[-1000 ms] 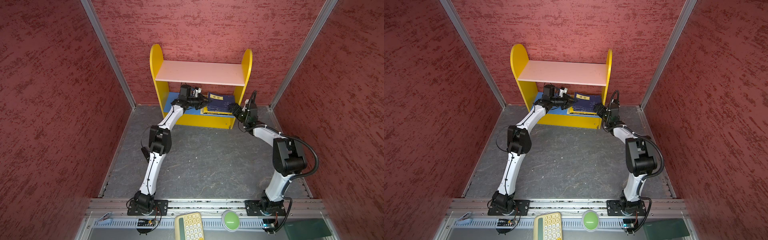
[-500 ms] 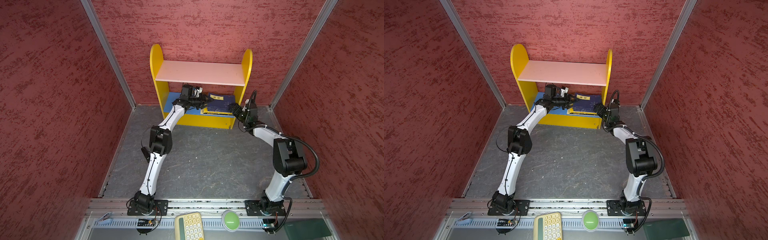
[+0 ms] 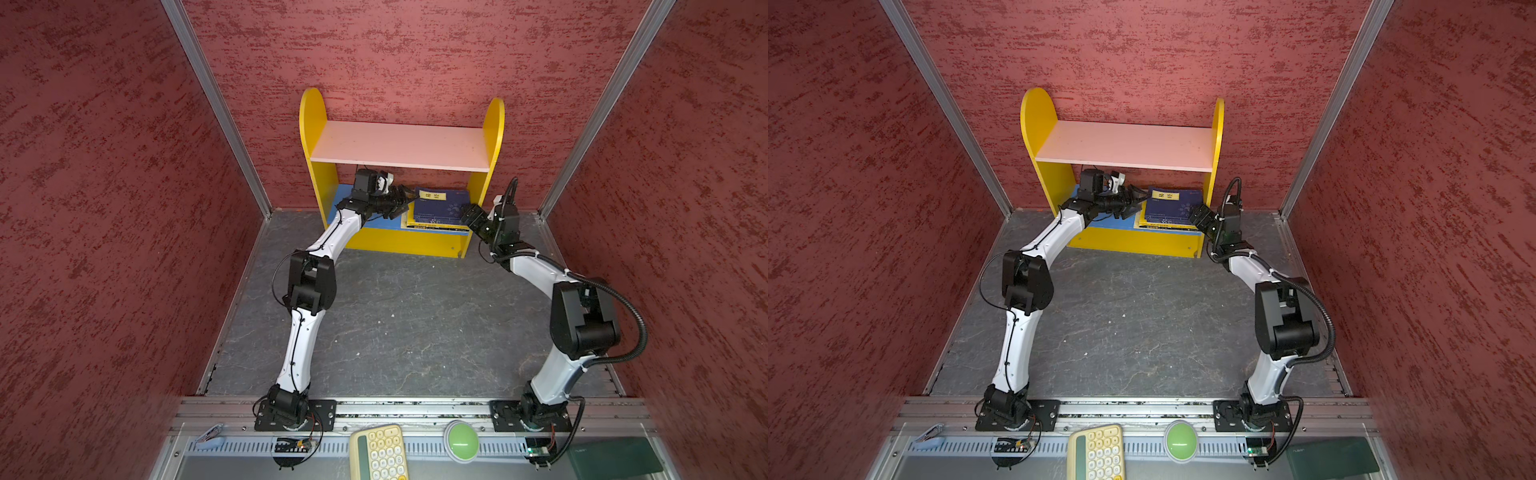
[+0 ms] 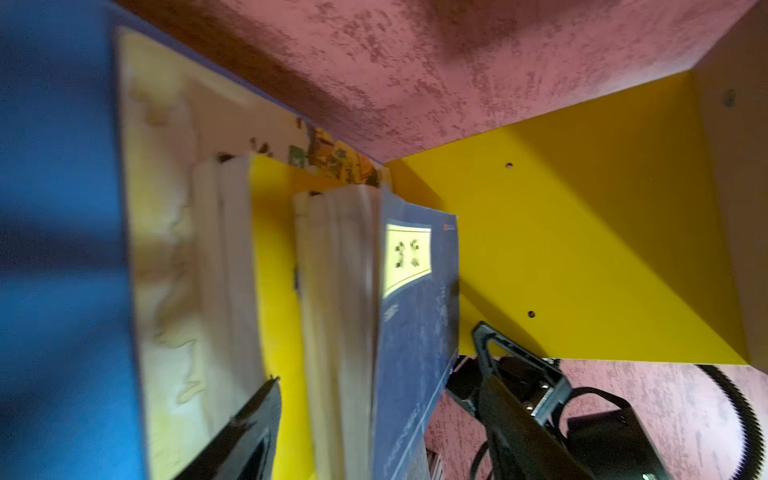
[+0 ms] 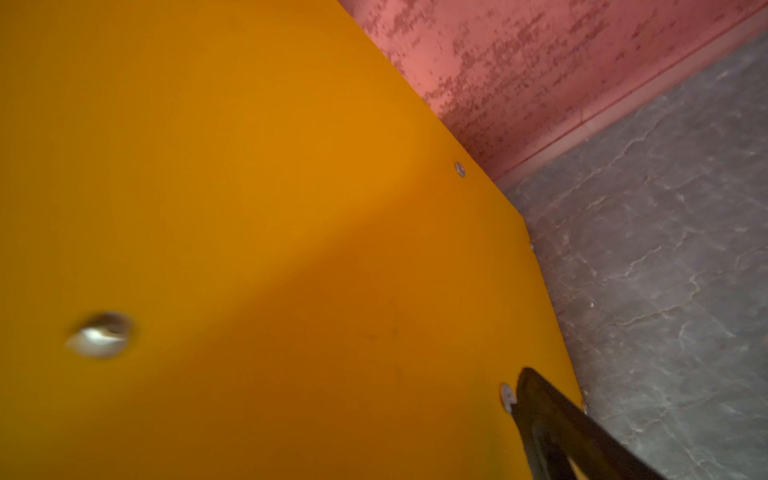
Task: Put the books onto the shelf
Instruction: 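Open the left gripper and draw both grippers back from the shelf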
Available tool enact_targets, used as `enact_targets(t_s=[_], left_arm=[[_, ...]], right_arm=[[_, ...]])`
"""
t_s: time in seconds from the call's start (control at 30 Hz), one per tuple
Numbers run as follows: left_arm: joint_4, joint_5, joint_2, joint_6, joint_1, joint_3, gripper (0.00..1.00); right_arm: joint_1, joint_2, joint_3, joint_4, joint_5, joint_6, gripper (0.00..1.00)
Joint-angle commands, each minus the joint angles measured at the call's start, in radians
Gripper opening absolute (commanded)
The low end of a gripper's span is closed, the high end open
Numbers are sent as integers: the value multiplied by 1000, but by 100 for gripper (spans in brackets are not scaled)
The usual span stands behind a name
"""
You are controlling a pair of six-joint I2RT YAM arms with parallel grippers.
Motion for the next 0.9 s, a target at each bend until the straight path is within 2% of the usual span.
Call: enact_targets(t_s=[0.0, 0.37, 0.47, 0.57, 0.67, 0.8, 0.87], left_arm=[[-6, -79, -89, 51, 15, -76, 78], [227, -167, -434, 62, 20, -638, 86], [237, -236, -551, 92, 3, -793, 87], [173, -366, -669, 149, -41, -910, 88], [160, -554, -812, 162, -77, -1060, 91], [113, -910, -1045, 181, -104, -1257, 100], [78, -1063, -1159, 213, -96, -1343, 99]], right_arm=[[-14, -76, -3, 17, 25, -37, 99], [-19, -232, -86, -61, 18, -160, 99], [-18, -283, -126, -117, 45, -207, 99], [-18, -343, -173, -169, 90, -256, 99], [-20, -409, -237, -195, 173, -298, 99], [-22, -480, -332, -203, 341, -350, 99], [-22, -501, -380, -184, 407, -395, 99]])
